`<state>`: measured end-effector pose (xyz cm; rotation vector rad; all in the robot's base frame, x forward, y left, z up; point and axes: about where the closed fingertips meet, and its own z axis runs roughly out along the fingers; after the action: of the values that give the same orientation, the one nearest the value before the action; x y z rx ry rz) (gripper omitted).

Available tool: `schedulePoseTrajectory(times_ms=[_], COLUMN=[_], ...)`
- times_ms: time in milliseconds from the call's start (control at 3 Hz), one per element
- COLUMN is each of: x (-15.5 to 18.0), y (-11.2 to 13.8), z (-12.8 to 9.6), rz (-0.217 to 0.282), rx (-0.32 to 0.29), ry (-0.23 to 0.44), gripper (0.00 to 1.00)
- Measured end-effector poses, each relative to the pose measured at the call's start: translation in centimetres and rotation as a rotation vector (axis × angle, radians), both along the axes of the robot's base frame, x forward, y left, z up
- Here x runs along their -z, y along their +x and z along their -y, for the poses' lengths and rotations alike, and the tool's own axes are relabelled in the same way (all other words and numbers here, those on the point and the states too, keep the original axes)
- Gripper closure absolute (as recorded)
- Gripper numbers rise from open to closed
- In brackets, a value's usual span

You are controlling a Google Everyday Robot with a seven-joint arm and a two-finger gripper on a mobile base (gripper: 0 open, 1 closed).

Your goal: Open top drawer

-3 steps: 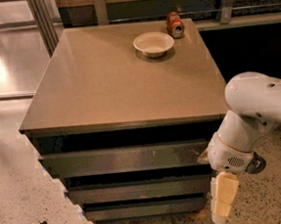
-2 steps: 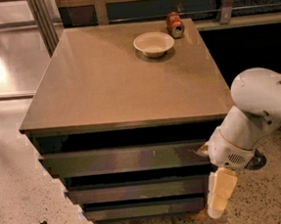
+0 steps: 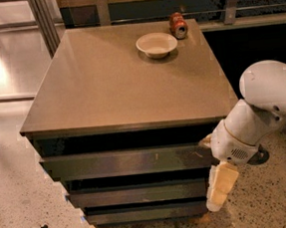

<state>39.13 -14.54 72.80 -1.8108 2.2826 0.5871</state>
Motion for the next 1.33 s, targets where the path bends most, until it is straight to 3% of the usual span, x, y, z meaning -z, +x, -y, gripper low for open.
schedulePoseTrajectory(times_ms=[333, 667, 1333], x=[1.9, 2.4, 3.2], y=[2.7, 4.2, 5.3], z=[-1.7, -2.6, -3.5], rz=[0.007, 0.053, 0.034], rx=[0.011, 0.022, 0.000], ry=[0.039, 0.054, 0.039], gripper=[0.00, 0.00, 0.00])
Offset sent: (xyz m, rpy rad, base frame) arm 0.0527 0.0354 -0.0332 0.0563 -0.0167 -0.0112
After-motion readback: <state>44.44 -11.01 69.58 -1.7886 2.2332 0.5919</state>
